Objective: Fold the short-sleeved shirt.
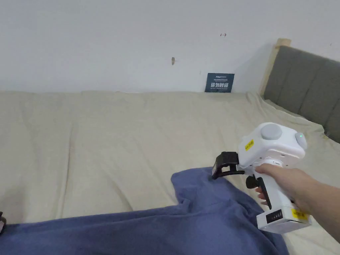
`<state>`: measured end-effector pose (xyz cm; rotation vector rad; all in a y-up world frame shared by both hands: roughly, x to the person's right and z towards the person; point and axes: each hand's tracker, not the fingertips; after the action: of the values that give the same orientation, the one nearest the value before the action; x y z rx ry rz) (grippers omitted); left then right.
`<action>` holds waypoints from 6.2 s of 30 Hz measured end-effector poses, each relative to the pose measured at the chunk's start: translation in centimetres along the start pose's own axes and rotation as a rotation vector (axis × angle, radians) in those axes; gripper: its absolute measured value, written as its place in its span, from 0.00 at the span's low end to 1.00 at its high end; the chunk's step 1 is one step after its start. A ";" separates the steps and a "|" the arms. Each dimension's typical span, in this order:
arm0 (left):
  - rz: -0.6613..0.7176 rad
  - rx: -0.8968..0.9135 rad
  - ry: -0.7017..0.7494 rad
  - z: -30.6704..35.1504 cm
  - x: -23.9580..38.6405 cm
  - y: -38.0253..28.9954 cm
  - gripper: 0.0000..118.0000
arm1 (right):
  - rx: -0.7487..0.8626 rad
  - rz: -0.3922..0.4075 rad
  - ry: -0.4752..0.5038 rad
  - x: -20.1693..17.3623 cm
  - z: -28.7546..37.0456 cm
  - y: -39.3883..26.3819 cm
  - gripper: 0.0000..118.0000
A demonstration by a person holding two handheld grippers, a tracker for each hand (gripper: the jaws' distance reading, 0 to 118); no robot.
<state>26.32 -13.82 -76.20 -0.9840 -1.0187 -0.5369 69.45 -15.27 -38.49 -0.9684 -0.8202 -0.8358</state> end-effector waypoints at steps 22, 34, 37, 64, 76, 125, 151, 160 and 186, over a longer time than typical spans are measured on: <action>0.080 0.051 -0.067 5.7 -0.9 -2.6 0.04 | 0.186 0.090 0.114 1.7 13.6 -8.2 0.00; 0.063 0.132 -0.202 16.2 0.8 -17.1 0.04 | 0.207 -0.020 0.267 10.5 22.1 -26.6 0.00; 0.079 0.099 -0.219 15.7 1.1 -20.6 0.04 | 0.180 -0.046 0.252 12.2 20.2 -30.3 0.00; 0.334 0.420 -0.191 19.5 2.0 -25.3 1.00 | 0.494 -0.079 0.255 7.2 22.6 -36.6 0.89; 0.026 0.853 0.106 24.9 11.3 -27.6 0.01 | 1.039 0.177 0.200 -3.3 26.9 -42.1 0.00; 0.453 -0.066 -0.445 6.4 -3.6 -21.3 0.06 | 0.614 0.114 0.307 -6.0 21.6 -40.0 0.00; 0.211 -0.188 -0.608 7.5 15.9 -14.0 1.00 | 0.664 0.040 0.349 -2.6 22.1 -40.8 0.00; 0.202 -0.043 -0.461 13.3 10.6 -15.1 1.00 | 0.653 0.030 0.362 -2.1 21.7 -40.4 0.00; 0.099 -0.126 -0.705 6.8 20.2 -17.6 0.00 | 0.586 0.007 0.355 -1.2 21.6 -40.8 0.00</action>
<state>18.88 -15.24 -49.62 -1.3728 -1.5587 -0.1622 28.74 -8.58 -17.76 -0.2932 -0.6915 -0.6762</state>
